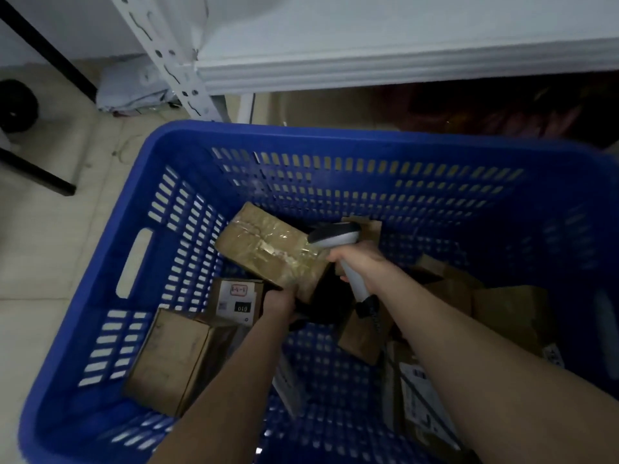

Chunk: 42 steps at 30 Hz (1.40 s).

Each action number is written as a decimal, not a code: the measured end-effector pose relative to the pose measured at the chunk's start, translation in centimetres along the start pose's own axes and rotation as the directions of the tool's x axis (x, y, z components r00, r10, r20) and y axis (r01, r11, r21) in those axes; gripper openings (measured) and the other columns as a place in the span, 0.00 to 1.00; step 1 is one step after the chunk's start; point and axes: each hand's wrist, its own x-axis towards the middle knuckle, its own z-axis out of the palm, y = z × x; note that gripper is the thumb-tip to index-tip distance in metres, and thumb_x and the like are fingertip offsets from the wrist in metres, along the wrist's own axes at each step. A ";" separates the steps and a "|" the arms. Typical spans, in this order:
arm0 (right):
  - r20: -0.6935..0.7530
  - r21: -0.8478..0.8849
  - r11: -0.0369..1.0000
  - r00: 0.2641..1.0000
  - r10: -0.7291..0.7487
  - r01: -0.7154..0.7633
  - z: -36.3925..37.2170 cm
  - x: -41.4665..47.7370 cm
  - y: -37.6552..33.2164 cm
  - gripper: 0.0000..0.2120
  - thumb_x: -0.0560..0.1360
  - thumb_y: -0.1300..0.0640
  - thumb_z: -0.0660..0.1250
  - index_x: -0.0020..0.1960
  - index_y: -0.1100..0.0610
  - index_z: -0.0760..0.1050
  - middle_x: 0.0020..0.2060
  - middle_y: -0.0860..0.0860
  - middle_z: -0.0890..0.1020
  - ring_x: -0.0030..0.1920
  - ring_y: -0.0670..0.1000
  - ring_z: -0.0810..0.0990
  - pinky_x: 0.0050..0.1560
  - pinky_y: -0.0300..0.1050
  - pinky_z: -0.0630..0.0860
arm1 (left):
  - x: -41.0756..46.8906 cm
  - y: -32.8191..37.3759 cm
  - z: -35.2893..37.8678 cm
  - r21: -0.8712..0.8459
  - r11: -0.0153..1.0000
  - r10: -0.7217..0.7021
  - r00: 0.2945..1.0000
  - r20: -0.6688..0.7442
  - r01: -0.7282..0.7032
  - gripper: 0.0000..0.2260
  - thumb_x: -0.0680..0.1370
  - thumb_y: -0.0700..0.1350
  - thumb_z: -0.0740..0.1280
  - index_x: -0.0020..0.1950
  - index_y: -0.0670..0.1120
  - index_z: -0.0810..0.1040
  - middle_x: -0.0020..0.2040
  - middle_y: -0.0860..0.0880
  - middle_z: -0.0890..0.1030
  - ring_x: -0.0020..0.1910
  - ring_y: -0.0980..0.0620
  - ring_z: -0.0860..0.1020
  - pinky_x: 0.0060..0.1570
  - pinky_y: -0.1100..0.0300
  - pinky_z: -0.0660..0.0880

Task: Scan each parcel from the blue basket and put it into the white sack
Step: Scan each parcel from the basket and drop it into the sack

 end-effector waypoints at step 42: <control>-0.115 0.684 0.651 0.929 -0.351 0.331 -7.8 -32.1 5.0 0.10 0.78 0.54 0.68 0.56 0.58 0.75 0.53 0.57 0.79 0.44 0.53 0.80 0.35 0.43 0.75 | -29.4 2.2 -11.7 0.092 0.815 0.516 0.789 0.332 -0.572 0.33 0.71 0.31 0.69 0.73 0.47 0.63 0.61 0.47 0.75 0.56 0.47 0.76 0.50 0.53 0.77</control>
